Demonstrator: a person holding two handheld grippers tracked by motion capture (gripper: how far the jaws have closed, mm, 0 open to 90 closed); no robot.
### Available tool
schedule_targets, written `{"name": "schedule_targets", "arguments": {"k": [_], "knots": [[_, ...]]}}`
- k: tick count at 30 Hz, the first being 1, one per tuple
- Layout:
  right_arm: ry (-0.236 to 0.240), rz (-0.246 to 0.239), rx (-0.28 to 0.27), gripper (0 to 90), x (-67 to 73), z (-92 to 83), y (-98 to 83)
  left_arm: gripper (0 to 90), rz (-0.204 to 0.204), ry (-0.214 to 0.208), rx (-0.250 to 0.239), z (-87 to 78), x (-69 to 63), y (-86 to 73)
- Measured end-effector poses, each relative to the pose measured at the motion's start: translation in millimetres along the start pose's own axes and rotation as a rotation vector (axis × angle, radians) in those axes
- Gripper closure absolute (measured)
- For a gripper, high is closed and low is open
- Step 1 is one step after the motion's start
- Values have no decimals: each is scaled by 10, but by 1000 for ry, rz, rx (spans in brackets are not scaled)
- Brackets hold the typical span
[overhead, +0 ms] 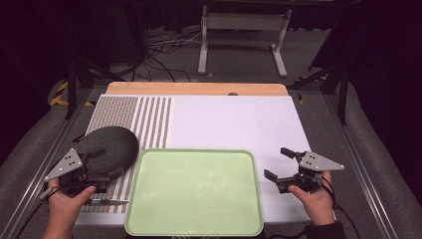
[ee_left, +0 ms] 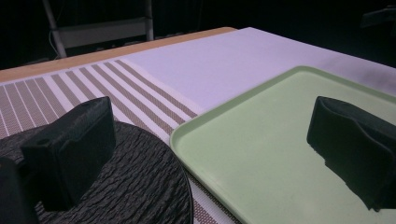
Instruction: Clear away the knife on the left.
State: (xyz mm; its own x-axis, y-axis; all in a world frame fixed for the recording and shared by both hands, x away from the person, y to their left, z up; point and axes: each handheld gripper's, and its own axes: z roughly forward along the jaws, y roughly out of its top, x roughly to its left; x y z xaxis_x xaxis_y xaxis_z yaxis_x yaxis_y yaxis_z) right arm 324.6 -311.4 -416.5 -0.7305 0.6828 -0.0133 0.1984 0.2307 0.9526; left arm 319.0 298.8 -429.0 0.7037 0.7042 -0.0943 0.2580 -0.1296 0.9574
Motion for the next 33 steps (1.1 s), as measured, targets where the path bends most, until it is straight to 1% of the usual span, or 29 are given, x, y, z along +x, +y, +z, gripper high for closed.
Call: {"name": "schedule_targets", "arguments": {"k": [1, 3, 4, 5, 6, 8, 10, 12, 13, 14, 15, 16, 19, 20, 23, 26, 28, 30, 31, 32, 33], "knots": [[3, -1, -2, 26, 2, 0, -3, 24, 3, 1, 3, 4, -7, 13], [3, 4, -3, 28, 10, 4, -15, 27, 6, -11, 10, 21, -17, 37], [4, 7, -1, 28, 14, 7, -23, 34, 0, -35, 14, 33, -23, 47], [4, 5, 0, 28, 17, 10, -30, 46, 0, -68, 12, 47, -30, 61], [1, 5, 3, 28, 21, 7, -34, 63, 10, -93, 21, 61, -39, 81], [-2, 10, -2, 28, 26, -3, -33, 62, 37, -119, 49, 89, -63, 133], [-4, 15, -9, 28, 25, -11, -23, 63, 65, -125, 70, 99, -82, 176], [-2, 17, -10, 28, 23, -9, -17, 61, 84, -141, 102, 107, -89, 215], [-2, 16, -6, 28, 23, -4, -19, 60, 92, -145, 125, 106, -87, 227], [-1, 15, -2, 28, 24, 0, -22, 60, 96, -147, 146, 110, -86, 233], [-1, 16, 0, 28, 23, 2, -24, 60, 111, -145, 176, 115, -82, 242], [-1, 16, 1, 28, 20, 3, -25, 61, 120, -141, 195, 115, -82, 246], [-3, 18, 1, 28, 11, -1, -26, 72, 166, -123, 261, 103, -78, 273], [-6, 19, -3, 29, 7, -3, -29, 89, 182, -118, 272, 90, -79, 287], [-7, 22, -5, 31, 6, -4, -35, 101, 209, -119, 313, 65, -77, 340], [-5, 20, -3, 31, 5, 1, -36, 101, 239, -117, 366, 45, -78, 393], [-5, 19, -3, 30, 6, 0, -35, 101, 256, -125, 405, 43, -81, 412], [-8, 19, -4, 28, 6, -2, -37, 101, 281, -131, 463, 45, -85, 419], [-8, 17, -3, 28, 6, -3, -37, 101, 291, -130, 487, 46, -86, 415], [-10, 16, -4, 29, 5, -3, -37, 102, 311, -123, 505, 47, -81, 410], [-10, 15, -5, 28, 5, -2, -36, 102, 317, -119, 517, 46, -81, 399]]}}
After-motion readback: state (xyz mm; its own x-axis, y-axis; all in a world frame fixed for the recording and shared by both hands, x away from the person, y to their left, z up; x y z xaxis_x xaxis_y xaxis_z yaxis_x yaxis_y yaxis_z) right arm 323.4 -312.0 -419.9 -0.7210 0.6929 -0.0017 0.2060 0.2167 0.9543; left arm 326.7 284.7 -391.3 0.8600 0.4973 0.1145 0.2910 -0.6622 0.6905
